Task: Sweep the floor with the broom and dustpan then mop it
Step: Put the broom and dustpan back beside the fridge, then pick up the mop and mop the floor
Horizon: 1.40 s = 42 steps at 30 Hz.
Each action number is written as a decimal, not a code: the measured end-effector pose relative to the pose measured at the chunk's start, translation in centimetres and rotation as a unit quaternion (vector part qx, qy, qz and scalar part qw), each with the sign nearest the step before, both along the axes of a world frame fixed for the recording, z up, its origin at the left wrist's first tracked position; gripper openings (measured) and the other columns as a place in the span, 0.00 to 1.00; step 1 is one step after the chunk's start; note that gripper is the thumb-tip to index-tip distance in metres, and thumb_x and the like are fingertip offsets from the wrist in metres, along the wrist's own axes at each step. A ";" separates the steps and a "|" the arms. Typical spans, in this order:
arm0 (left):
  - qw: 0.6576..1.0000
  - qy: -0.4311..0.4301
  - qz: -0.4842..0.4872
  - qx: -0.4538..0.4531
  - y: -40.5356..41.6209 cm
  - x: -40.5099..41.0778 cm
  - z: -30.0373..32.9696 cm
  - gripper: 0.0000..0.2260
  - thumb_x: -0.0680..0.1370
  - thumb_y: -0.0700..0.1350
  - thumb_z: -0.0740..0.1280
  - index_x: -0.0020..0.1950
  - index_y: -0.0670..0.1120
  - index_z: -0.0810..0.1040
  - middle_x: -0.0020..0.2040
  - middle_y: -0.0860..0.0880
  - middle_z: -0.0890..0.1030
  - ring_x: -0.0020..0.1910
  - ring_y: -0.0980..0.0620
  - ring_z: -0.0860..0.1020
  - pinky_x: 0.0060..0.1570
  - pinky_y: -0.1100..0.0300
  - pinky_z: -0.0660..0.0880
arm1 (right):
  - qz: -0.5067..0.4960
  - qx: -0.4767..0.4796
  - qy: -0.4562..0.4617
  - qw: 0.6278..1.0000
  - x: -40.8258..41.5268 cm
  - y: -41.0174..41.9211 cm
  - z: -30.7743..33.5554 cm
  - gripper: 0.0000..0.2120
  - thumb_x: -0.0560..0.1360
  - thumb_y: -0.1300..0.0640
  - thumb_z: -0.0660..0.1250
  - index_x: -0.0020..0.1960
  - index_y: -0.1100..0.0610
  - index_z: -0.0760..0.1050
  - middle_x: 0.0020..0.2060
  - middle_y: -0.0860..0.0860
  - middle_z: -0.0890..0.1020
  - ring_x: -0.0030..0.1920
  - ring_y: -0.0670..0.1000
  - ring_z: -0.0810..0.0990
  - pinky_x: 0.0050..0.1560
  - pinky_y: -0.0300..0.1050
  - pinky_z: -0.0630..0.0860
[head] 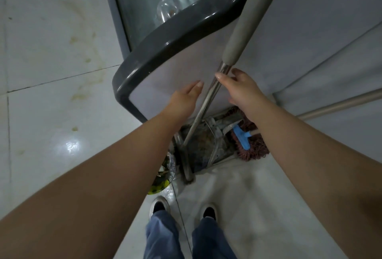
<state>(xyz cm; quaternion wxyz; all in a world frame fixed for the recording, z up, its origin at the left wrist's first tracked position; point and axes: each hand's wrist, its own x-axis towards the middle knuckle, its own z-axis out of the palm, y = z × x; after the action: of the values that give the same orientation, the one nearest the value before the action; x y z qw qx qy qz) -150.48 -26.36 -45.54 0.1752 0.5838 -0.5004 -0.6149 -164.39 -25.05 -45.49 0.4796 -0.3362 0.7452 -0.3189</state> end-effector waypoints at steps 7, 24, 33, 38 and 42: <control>0.999 0.028 -0.018 0.027 3.7 2.0 4.5 0.12 0.81 0.48 0.57 0.54 0.44 0.77 0.45 0.48 0.80 0.41 0.55 0.77 0.44 0.61 0.72 | -0.078 -0.012 -0.009 0.997 0.8 5.2 4.2 0.11 0.78 0.49 0.62 0.37 0.48 0.72 0.41 0.50 0.78 0.55 0.57 0.78 0.61 0.55 0.72; 0.934 0.115 -0.284 -0.183 11.3 -13.2 27.5 0.12 0.80 0.48 0.59 0.39 0.51 0.75 0.25 0.61 0.79 0.31 0.65 0.77 0.37 0.67 0.69 | -0.309 -0.195 -0.012 0.931 -10.0 21.5 28.0 0.07 0.80 0.57 0.60 0.46 0.59 0.73 0.35 0.53 0.75 0.33 0.46 0.74 0.34 0.32 0.71; 0.947 0.124 -0.229 -0.187 18.2 -25.1 29.7 0.13 0.80 0.50 0.59 0.52 0.42 0.77 0.39 0.50 0.80 0.39 0.61 0.77 0.42 0.66 0.70 | -0.284 -0.222 0.060 0.931 -23.1 28.2 30.5 0.11 0.78 0.56 0.63 0.36 0.52 0.75 0.38 0.51 0.80 0.35 0.45 0.78 0.45 0.38 0.73; 0.959 0.122 -0.193 -0.169 19.3 -28.2 29.6 0.14 0.80 0.52 0.58 0.54 0.43 0.77 0.47 0.48 0.80 0.45 0.55 0.77 0.50 0.58 0.73 | -0.276 -0.219 0.027 0.935 -26.5 28.5 29.8 0.11 0.77 0.50 0.63 0.37 0.51 0.75 0.36 0.46 0.80 0.38 0.43 0.79 0.53 0.45 0.74; 0.963 0.129 -0.171 -0.161 17.9 -31.1 28.9 0.12 0.80 0.51 0.58 0.52 0.45 0.75 0.41 0.51 0.78 0.41 0.57 0.76 0.52 0.56 0.72 | -0.273 -0.220 0.014 0.937 -28.8 26.9 29.1 0.12 0.78 0.50 0.63 0.37 0.50 0.74 0.36 0.46 0.79 0.41 0.46 0.80 0.54 0.46 0.74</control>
<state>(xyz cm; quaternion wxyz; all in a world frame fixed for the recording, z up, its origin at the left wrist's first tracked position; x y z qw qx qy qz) -181.60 -8.45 -16.60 0.2220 0.3694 -0.6587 -0.6168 -193.23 1.84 -16.38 0.2781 -0.2214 0.7262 -0.5885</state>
